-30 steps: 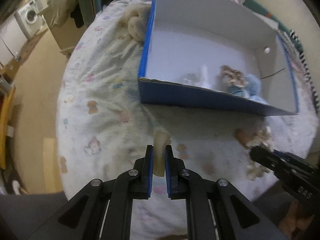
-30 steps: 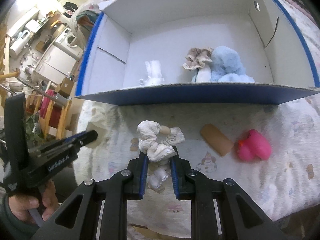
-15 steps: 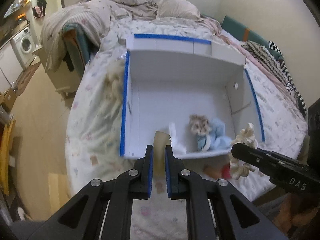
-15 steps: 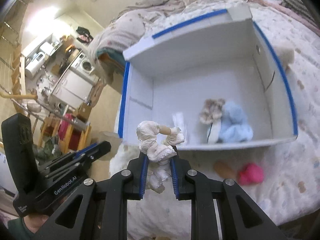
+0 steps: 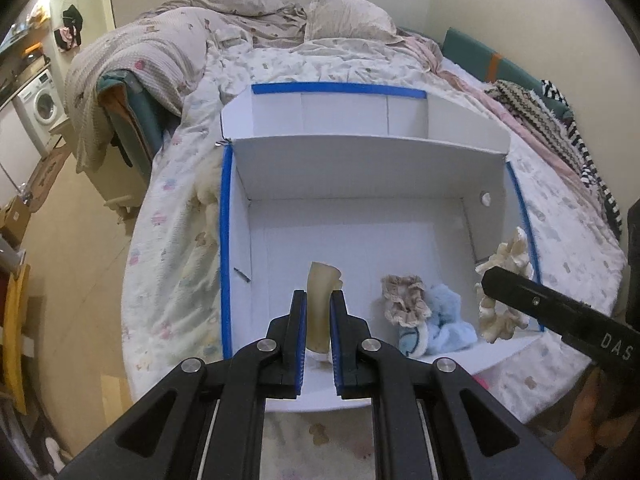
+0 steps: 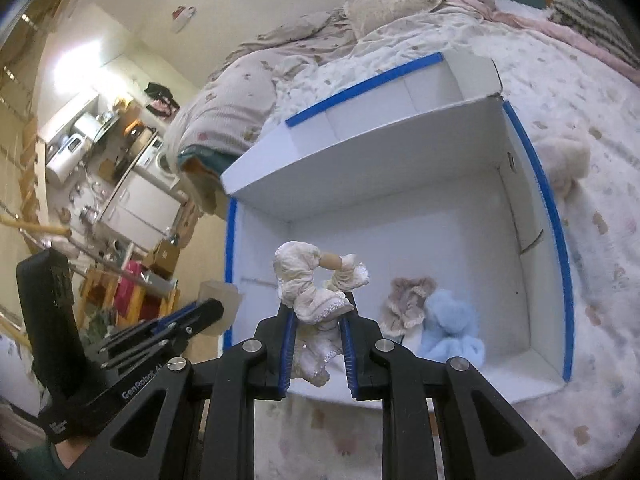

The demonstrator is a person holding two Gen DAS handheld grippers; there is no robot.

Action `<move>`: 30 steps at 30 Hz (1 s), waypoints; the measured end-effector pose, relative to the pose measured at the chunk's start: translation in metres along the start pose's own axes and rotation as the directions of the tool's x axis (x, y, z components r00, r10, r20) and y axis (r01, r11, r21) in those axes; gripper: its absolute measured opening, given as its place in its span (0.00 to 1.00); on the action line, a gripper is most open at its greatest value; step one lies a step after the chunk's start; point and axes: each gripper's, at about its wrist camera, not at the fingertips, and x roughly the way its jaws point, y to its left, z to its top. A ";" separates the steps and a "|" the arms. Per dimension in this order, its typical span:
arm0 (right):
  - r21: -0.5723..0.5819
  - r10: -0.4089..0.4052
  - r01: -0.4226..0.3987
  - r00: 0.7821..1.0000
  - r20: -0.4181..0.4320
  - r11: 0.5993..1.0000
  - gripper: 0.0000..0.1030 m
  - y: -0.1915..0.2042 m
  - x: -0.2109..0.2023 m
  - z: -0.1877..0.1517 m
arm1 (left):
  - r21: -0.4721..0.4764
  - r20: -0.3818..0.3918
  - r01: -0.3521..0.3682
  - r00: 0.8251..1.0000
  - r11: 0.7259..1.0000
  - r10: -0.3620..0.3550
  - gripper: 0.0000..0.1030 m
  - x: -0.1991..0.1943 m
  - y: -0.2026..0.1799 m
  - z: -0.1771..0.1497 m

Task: Organize soft objects
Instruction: 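Carry the lace scrunchie and tan sponge piece over the box with both grippers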

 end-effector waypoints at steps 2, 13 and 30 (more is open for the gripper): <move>0.014 -0.012 0.012 1.000 -0.008 1.000 0.22 -0.007 0.011 0.000 | -0.001 -0.008 -0.006 1.000 1.000 0.006 0.10 0.013 0.000 -0.003; -0.001 -0.067 0.067 0.992 -0.111 0.998 0.22 -0.016 0.063 -0.008 | -0.012 -0.047 -0.038 0.998 0.999 0.038 0.10 0.060 0.007 -0.014; -0.019 -0.113 0.111 0.967 -0.230 0.994 0.22 -0.022 0.099 -0.017 | -0.017 -0.088 -0.041 0.995 0.999 0.040 0.10 0.077 0.005 -0.015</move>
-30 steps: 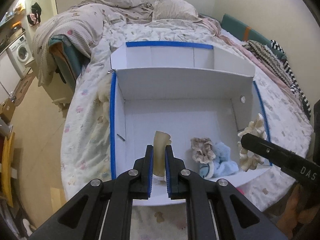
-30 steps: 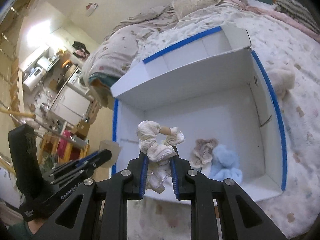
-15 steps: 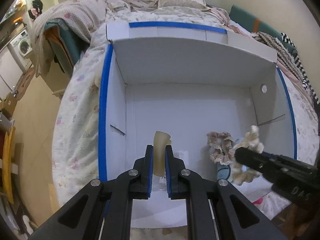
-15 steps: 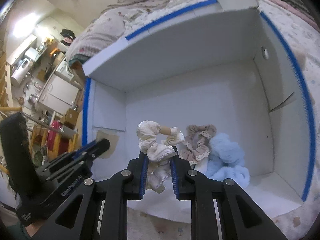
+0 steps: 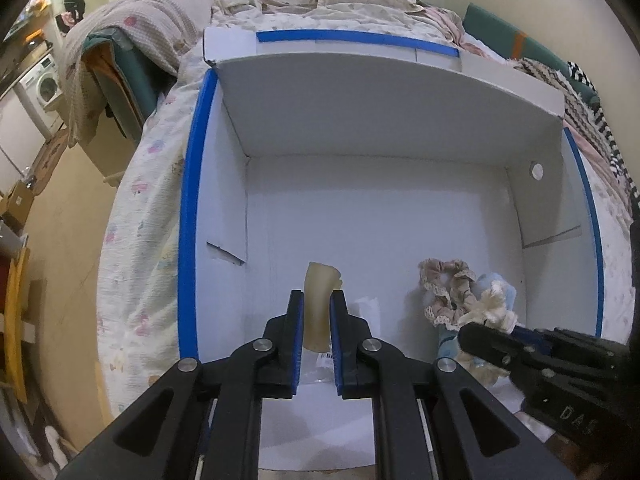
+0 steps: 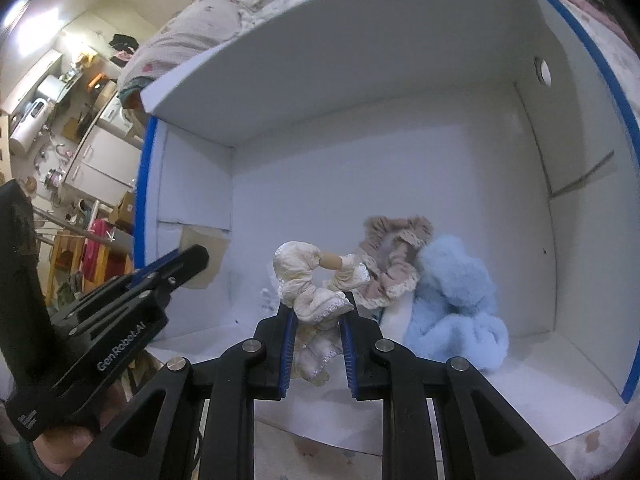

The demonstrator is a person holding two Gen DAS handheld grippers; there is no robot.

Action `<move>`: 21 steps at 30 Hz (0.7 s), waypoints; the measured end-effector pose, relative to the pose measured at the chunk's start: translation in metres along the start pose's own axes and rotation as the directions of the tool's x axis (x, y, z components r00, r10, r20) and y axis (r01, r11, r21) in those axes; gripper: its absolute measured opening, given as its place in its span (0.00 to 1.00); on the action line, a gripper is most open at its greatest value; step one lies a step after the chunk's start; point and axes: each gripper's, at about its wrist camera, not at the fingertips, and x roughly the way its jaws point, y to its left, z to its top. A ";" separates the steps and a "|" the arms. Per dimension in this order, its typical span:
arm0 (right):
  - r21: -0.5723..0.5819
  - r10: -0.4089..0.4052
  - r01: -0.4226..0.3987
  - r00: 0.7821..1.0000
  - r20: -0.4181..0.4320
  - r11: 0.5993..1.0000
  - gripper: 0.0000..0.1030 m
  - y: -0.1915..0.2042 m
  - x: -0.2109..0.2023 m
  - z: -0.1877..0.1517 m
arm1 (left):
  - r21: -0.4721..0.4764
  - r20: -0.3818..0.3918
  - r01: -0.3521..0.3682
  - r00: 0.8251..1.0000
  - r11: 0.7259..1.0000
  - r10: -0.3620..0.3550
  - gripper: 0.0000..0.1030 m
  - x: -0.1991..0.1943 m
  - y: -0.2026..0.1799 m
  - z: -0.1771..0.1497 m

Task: Organize soft objects
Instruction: 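Carry the lace scrunchie and tan sponge piece over the box with both grippers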

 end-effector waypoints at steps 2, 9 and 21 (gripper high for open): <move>0.006 0.002 -0.002 1.000 0.004 1.000 0.22 -0.002 -0.002 0.000 | 0.003 -0.002 0.005 1.000 1.000 -0.005 0.10 0.000 0.000 -0.001; 0.016 0.006 -0.006 1.000 -0.006 1.000 0.22 -0.004 -0.002 0.000 | 0.021 0.001 0.001 1.000 1.000 -0.001 0.11 0.000 -0.003 -0.003; 0.064 -0.009 0.006 0.999 0.051 0.998 0.64 -0.011 -0.009 0.003 | 0.036 0.040 -0.010 0.999 0.999 0.008 0.18 -0.011 -0.004 -0.003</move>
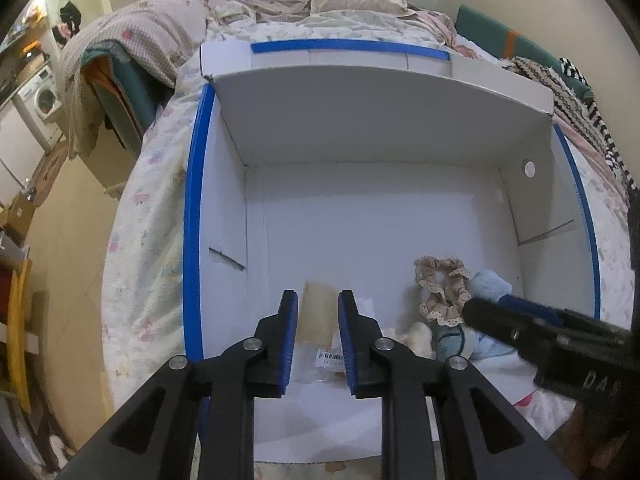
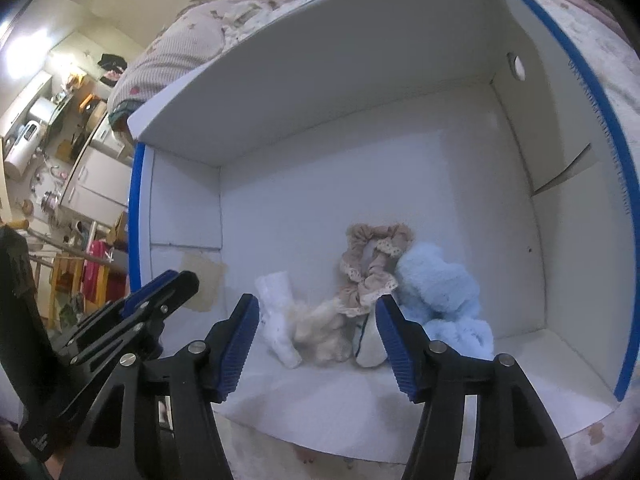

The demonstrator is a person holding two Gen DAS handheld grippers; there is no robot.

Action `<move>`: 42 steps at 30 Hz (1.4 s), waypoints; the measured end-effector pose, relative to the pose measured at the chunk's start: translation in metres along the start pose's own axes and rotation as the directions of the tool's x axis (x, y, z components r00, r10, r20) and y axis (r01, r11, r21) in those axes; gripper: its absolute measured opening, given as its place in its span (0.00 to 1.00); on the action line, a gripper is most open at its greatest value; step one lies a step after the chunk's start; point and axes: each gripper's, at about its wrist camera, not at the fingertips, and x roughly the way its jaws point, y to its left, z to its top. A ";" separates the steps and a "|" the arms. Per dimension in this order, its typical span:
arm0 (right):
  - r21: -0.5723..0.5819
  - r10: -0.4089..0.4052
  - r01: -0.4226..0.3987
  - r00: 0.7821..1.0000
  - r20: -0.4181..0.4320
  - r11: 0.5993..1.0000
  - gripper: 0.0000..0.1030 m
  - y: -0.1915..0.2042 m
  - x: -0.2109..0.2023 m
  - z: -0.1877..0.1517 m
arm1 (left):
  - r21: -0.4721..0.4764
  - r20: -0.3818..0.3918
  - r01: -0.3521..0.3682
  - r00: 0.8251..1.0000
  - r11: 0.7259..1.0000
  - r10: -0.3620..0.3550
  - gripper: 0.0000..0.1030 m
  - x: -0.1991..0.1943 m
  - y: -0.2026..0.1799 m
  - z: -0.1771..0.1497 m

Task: Organize soft objects
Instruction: 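Carry the lace scrunchie and tan sponge piece over the box with both grippers, then open both grippers to drop the scrunchie and sponge piece into the box, then grasp the pink rubber toy with the right gripper while the left grasps the orange cylinder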

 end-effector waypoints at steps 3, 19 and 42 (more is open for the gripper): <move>0.014 -0.039 0.038 0.998 0.051 0.999 0.64 -0.003 -0.007 0.002 | 0.014 0.009 -0.016 1.000 1.000 0.016 0.22 -0.002 -0.002 0.000; -0.020 -0.081 0.082 0.994 0.076 0.996 0.65 0.005 -0.007 0.005 | 0.007 0.041 -0.116 0.992 0.993 0.116 0.59 -0.004 -0.004 0.003; -0.044 -0.086 0.094 0.983 0.159 0.995 0.65 0.011 -0.053 -0.033 | -0.047 0.135 -0.131 0.981 0.990 0.137 0.59 -0.072 0.012 -0.043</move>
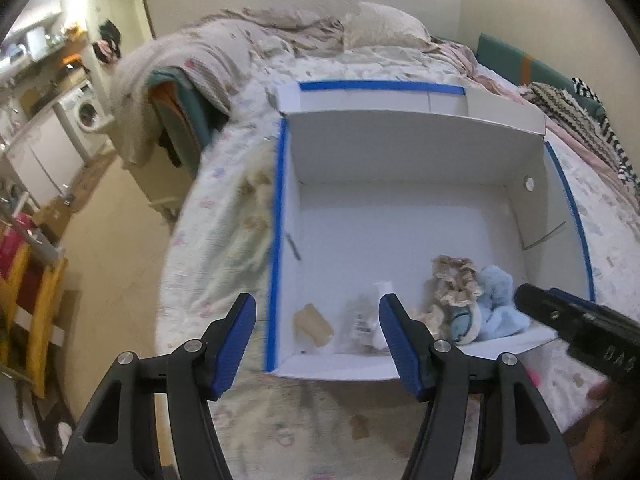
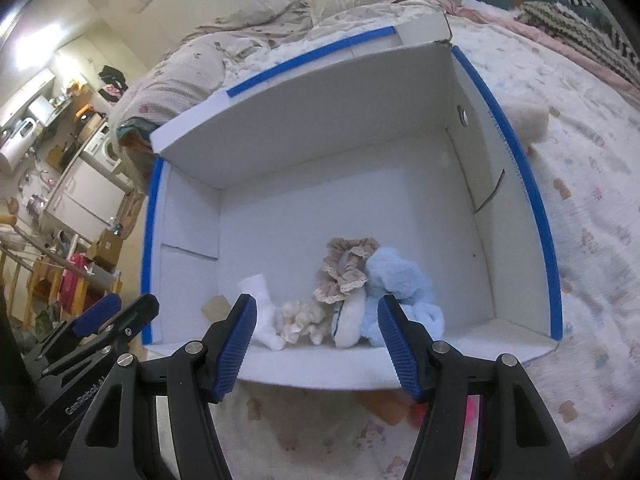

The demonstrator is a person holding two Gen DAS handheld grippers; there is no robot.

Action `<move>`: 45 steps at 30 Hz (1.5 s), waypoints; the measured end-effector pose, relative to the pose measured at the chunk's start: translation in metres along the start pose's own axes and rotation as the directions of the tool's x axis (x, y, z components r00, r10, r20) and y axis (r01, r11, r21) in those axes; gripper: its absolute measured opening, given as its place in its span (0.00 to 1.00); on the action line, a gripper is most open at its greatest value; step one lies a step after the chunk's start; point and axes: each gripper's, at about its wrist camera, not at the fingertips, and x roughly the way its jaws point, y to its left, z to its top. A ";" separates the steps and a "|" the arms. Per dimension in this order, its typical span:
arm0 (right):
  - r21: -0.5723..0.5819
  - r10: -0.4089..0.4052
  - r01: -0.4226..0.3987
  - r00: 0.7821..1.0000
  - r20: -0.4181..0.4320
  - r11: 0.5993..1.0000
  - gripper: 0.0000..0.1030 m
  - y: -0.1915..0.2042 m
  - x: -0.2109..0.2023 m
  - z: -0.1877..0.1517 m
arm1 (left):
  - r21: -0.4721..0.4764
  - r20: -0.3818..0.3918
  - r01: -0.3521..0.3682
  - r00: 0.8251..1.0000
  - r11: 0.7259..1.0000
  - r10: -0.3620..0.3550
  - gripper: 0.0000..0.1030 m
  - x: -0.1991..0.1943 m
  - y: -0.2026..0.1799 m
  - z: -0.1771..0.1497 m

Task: Organize soft objects
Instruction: 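Grasp the pink rubber toy with the right gripper while the left grasps the orange cylinder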

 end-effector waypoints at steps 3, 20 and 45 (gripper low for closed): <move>0.015 -0.015 0.015 1.000 0.005 1.000 0.65 -0.003 -0.007 -0.006 | 0.000 0.005 0.002 1.000 1.000 -0.002 0.59 -0.006 0.004 -0.008; -0.014 -0.086 0.088 0.989 0.124 0.996 1.00 -0.007 -0.065 -0.027 | 0.006 -0.036 0.020 0.999 1.000 -0.019 0.59 -0.018 0.009 -0.053; 0.208 -0.118 0.198 0.932 -0.344 0.958 0.71 -0.108 0.046 -0.065 | -0.010 -0.193 0.090 0.977 0.996 -0.091 0.59 0.020 -0.009 -0.064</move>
